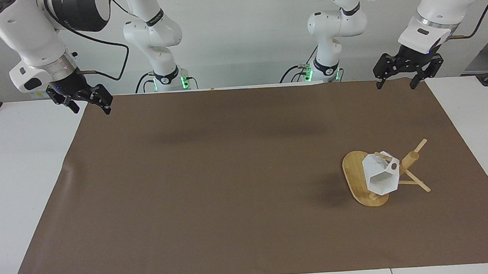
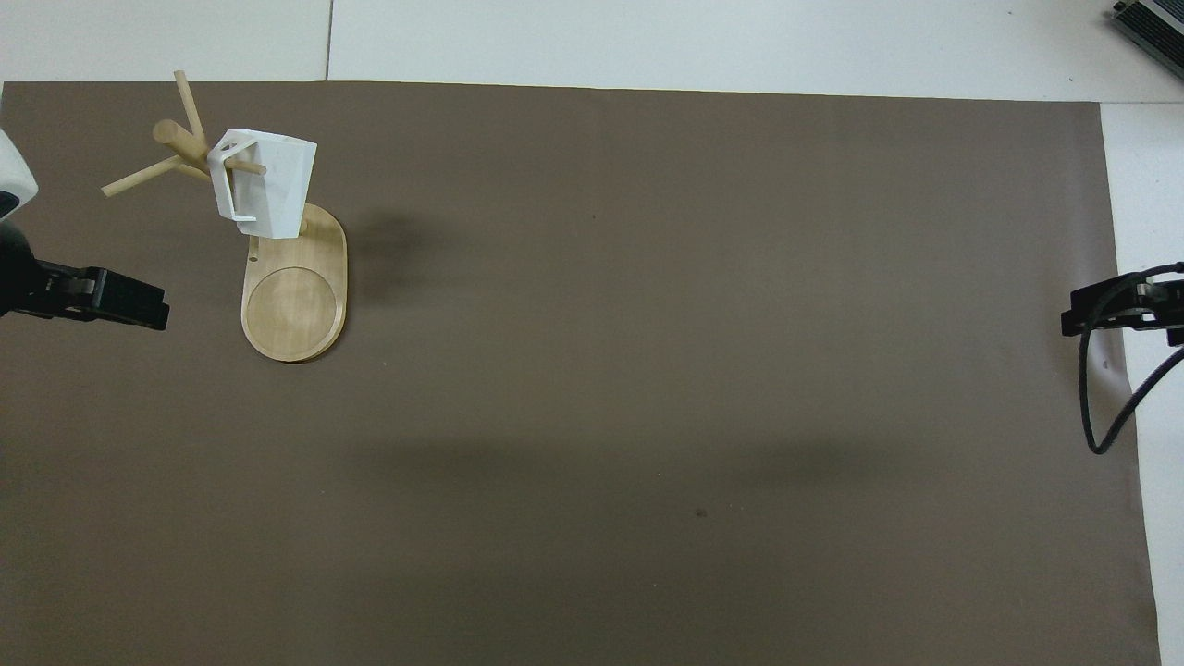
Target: Hang cup on rack
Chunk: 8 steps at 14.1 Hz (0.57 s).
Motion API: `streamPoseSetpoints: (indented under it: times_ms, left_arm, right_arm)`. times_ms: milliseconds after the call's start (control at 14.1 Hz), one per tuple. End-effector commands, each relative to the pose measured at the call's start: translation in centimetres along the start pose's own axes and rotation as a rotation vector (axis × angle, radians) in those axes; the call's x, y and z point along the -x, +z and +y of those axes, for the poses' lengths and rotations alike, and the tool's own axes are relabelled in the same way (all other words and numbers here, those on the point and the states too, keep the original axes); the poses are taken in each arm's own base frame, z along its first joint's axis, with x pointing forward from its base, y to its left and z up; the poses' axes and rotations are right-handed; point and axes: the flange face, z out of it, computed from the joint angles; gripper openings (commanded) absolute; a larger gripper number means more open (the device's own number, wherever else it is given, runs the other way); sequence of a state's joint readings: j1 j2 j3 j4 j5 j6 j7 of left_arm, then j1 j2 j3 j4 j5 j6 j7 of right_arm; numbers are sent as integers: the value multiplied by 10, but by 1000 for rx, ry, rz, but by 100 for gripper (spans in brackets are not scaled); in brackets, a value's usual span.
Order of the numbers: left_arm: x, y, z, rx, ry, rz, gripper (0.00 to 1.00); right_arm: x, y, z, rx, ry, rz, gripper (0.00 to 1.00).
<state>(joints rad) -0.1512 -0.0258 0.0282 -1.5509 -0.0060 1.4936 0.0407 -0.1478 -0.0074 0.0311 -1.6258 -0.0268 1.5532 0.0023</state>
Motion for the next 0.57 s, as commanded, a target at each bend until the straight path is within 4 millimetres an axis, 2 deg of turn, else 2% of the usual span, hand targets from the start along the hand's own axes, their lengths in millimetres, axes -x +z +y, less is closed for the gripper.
streamPoseSetpoints:
  times_ms: [0, 497]
  left_arm:
    - [6, -1, 5, -6, 29, -27, 100]
    - [5, -3, -2, -6, 44, -16, 100]
  right_arm:
    - [3, 1, 0, -17, -23, 10, 100]
    - [3, 1, 0, -17, -20, 10, 100]
